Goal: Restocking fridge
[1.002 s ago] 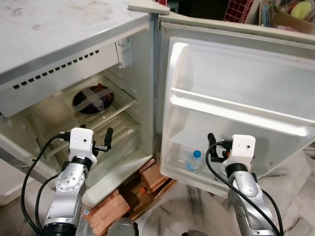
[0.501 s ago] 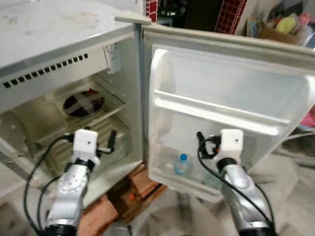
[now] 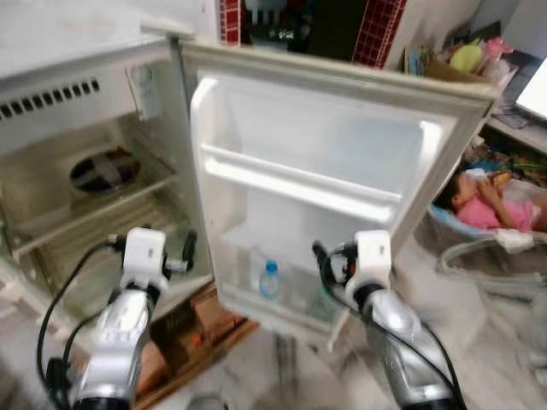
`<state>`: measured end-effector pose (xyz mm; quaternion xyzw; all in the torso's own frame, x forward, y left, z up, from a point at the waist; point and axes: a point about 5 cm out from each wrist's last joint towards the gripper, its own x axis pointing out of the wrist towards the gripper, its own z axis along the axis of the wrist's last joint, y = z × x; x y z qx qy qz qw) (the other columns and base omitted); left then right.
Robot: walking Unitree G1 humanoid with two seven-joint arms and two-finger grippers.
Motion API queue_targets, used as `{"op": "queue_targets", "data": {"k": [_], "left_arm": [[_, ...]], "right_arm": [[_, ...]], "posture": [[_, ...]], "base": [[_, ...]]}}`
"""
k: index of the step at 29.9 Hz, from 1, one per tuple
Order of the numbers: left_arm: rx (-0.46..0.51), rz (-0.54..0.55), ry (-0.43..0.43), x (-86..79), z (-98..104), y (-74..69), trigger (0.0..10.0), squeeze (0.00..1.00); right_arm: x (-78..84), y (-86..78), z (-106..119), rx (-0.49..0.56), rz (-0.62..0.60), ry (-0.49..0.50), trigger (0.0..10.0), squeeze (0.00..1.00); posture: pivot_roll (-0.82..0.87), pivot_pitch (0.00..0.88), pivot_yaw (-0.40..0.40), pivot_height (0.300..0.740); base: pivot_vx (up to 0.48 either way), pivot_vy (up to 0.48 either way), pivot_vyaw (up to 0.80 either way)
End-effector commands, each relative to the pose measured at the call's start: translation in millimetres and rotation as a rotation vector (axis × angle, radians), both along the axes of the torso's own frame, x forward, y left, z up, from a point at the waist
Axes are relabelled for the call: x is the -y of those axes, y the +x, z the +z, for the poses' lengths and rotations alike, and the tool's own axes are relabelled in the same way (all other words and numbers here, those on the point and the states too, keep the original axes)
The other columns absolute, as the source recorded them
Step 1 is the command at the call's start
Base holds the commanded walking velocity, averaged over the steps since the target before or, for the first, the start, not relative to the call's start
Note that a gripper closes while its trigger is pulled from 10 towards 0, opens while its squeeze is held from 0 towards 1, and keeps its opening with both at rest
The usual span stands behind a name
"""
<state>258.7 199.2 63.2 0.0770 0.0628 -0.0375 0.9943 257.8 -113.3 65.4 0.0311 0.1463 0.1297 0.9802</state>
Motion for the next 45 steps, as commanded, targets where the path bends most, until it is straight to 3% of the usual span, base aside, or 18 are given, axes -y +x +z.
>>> {"op": "queue_targets", "data": {"k": [1,14,17,20,35,41,45], "left_arm": [[0.004,-0.022,-0.005,8.1,0,2.6,10.0,0.00],[0.001,-0.029,0.002,8.7,0,2.4,10.0,0.00],[-0.001,-0.033,0.004,9.2,-1,2.0,10.0,0.00],[-0.005,-0.035,0.006,9.3,-1,0.9,10.0,0.00],[-0.017,-0.046,0.013,10.0,-3,-2.3,10.0,0.00],[-0.045,0.008,-0.012,4.9,-5,-3.1,10.0,0.00],[-0.069,0.057,-0.040,-1.0,-7,-3.6,10.0,0.00]], "right_arm": [[26.5,1.0,-2,-0.013,-0.085,-0.028,10.0,0.00],[13.1,-1.3,1,-0.017,0.092,0.050,10.0,0.00],[-0.2,-17.9,-1,-0.062,0.329,0.075,10.0,0.00],[1.5,-24.6,-3,-0.080,0.392,0.081,10.0,0.00],[26.9,-8.4,-7,-0.062,0.289,-0.042,10.0,0.00],[42.6,17.2,13,0.076,0.117,-0.072,10.0,0.00],[44.2,27.7,24,0.146,0.053,-0.073,10.0,0.00]], "posture": [[0.09,0.000,-0.003,0.740],[0.09,0.000,-0.001,0.740],[0.09,0.001,0.001,0.740],[0.09,0.006,0.001,0.740],[0.09,0.021,0.008,0.740],[0.10,0.027,0.007,0.740],[0.10,0.029,0.005,0.740]], "base": [[0.000,-0.420,0.00],[0.000,-0.423,0.00],[0.000,-0.424,0.00],[0.000,-0.419,0.00],[0.000,-0.382,0.00],[0.000,0.000,0.76],[0.000,0.000,0.78]]}}
